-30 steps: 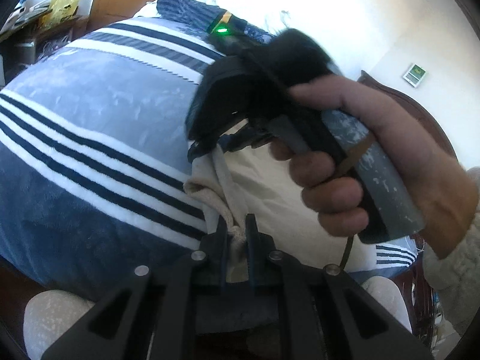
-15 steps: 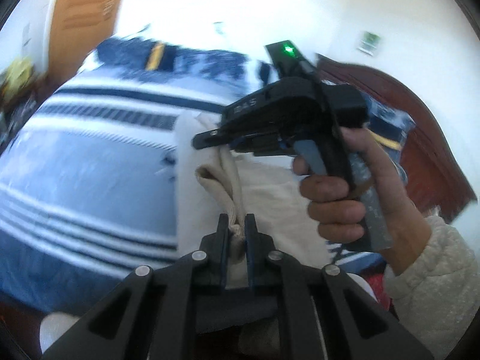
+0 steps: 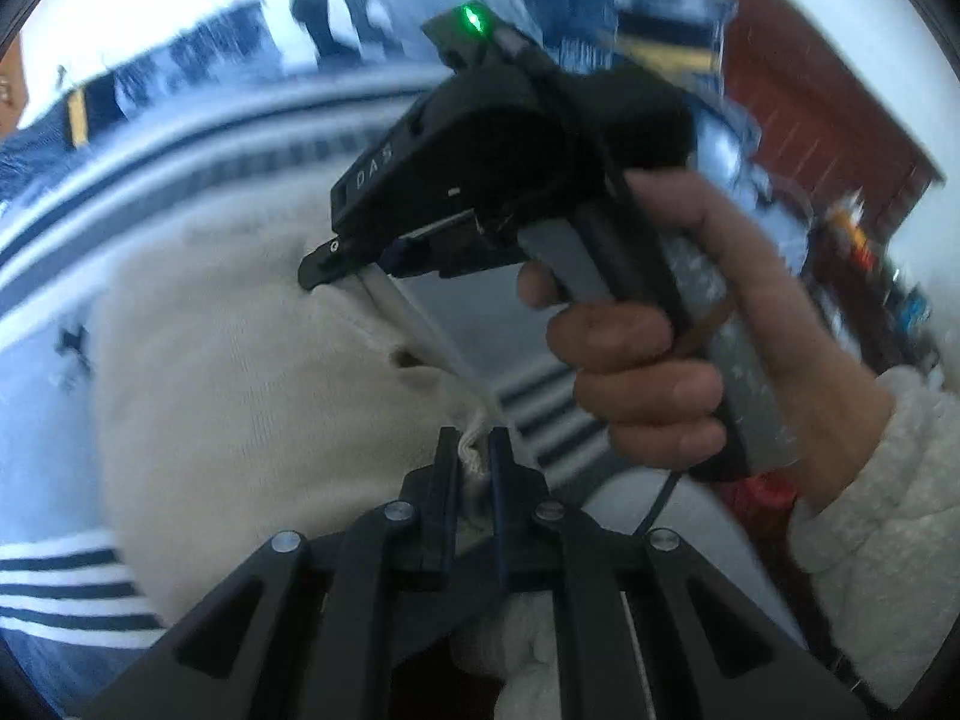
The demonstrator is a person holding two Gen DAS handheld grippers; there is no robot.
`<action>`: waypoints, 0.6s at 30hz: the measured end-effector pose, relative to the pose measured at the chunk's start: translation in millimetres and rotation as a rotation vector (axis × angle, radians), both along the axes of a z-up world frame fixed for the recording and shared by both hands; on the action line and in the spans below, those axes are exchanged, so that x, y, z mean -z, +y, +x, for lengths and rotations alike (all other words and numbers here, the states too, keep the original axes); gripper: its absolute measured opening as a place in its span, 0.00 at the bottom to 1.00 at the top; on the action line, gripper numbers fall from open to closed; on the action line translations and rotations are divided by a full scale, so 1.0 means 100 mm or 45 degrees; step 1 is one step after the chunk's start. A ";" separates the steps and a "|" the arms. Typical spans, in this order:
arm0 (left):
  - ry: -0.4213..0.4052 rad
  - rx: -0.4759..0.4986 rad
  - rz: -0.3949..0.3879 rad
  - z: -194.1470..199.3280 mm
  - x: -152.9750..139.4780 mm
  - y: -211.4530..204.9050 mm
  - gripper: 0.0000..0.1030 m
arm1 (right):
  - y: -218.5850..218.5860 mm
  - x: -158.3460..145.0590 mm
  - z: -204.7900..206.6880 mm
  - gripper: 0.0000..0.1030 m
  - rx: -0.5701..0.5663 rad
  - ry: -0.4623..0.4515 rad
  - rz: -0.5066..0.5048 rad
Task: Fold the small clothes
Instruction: 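Grasp the sweater edge with the left gripper while the right gripper grasps the other edge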
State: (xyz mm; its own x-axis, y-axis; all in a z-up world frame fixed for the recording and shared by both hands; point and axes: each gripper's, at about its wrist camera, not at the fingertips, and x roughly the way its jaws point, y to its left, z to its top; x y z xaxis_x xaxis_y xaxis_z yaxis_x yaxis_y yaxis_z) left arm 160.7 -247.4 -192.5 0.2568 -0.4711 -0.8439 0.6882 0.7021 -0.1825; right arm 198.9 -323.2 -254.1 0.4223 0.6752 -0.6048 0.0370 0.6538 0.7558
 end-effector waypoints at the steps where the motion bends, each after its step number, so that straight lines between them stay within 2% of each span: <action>1: 0.019 0.006 0.018 -0.01 0.10 -0.02 0.09 | -0.04 0.21 -0.02 0.09 0.010 0.047 0.035; 4: 0.044 0.004 0.065 -0.07 0.30 -0.04 0.09 | -0.10 0.64 -0.11 0.12 0.038 0.131 0.150; 7: 0.048 -0.017 0.058 -0.06 0.28 -0.02 0.09 | -0.05 0.64 -0.11 0.15 0.068 0.105 0.193; 10: 0.052 -0.025 0.030 -0.07 0.24 0.03 0.08 | -0.06 0.56 0.00 0.38 0.076 0.071 0.227; 11: 0.044 -0.029 0.024 -0.09 0.21 0.05 0.08 | -0.06 0.53 0.05 0.40 0.073 0.060 0.233; 16: 0.060 -0.035 0.018 -0.02 0.17 0.16 0.08 | 0.00 0.59 0.55 0.42 -0.014 0.130 0.231; 17: 0.059 -0.032 0.020 -0.03 0.17 0.17 0.08 | 0.03 0.62 0.65 0.41 -0.041 0.146 0.239; 18: 0.057 -0.022 0.019 -0.02 0.15 0.18 0.08 | 0.05 0.64 0.72 0.35 -0.040 0.154 0.216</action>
State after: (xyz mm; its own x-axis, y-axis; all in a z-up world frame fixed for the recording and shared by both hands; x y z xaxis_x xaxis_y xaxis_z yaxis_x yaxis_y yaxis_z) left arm 158.4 -229.1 -207.8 0.2266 -0.4538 -0.8618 0.6672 0.7169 -0.2021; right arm 270.9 -318.2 -318.0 0.3307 0.7832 -0.5265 0.1158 0.5200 0.8463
